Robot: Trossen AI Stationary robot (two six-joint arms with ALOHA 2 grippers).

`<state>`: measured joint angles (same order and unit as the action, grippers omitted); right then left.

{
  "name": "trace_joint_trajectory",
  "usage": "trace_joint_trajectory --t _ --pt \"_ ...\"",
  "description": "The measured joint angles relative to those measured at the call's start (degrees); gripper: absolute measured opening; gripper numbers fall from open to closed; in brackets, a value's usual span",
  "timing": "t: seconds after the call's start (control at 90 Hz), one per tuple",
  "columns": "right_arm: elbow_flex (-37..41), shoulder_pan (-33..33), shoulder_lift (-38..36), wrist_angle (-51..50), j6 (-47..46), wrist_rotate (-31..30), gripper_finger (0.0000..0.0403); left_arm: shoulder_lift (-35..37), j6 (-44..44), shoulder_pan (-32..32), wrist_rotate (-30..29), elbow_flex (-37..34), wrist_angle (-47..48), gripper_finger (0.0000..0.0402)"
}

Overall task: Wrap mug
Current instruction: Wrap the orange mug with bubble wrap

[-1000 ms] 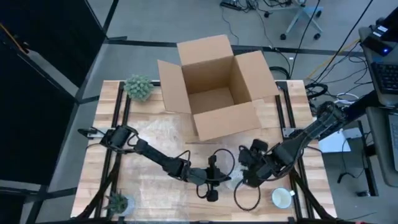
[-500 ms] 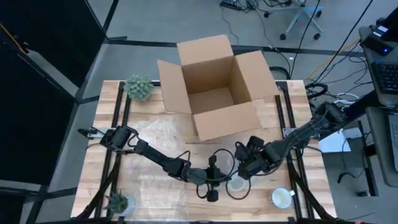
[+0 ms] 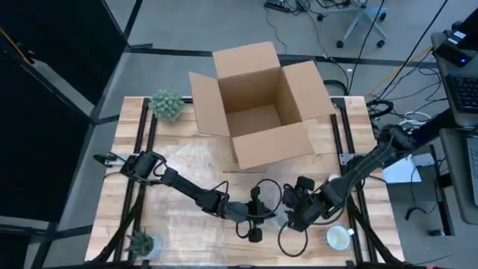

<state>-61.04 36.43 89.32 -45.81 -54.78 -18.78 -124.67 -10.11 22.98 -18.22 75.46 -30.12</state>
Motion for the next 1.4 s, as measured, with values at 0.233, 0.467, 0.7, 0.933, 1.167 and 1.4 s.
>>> trace_joint_trajectory --t 0.233,0.467,0.7,0.933,1.167,1.4 --pt "1.4 -1.3 3.2 3.8 -1.3 -0.9 0.0254 0.2 0.0 0.0 0.1 0.0 -0.1 0.0" --pt "1.6 -1.7 3.3 4.1 -0.7 -0.5 0.0254 2.2 0.4 1.3 1.2 1.7 2.5 0.0" --pt "1.7 -1.7 3.4 4.0 -0.2 -0.5 0.0254 10.0 2.4 3.8 0.3 2.0 10.3 0.0" --pt "1.7 -1.7 3.4 4.4 -0.2 -0.5 0.0254 12.7 3.4 3.6 -17.4 2.0 23.7 0.0" --pt "1.7 -1.9 3.4 4.6 -0.2 -0.5 0.0254 5.4 1.7 -0.6 -4.5 2.1 7.0 0.0" --pt "1.7 -2.0 3.4 4.8 -0.1 -0.5 0.0254 1.1 1.4 -0.4 -2.4 3.0 3.7 0.0"
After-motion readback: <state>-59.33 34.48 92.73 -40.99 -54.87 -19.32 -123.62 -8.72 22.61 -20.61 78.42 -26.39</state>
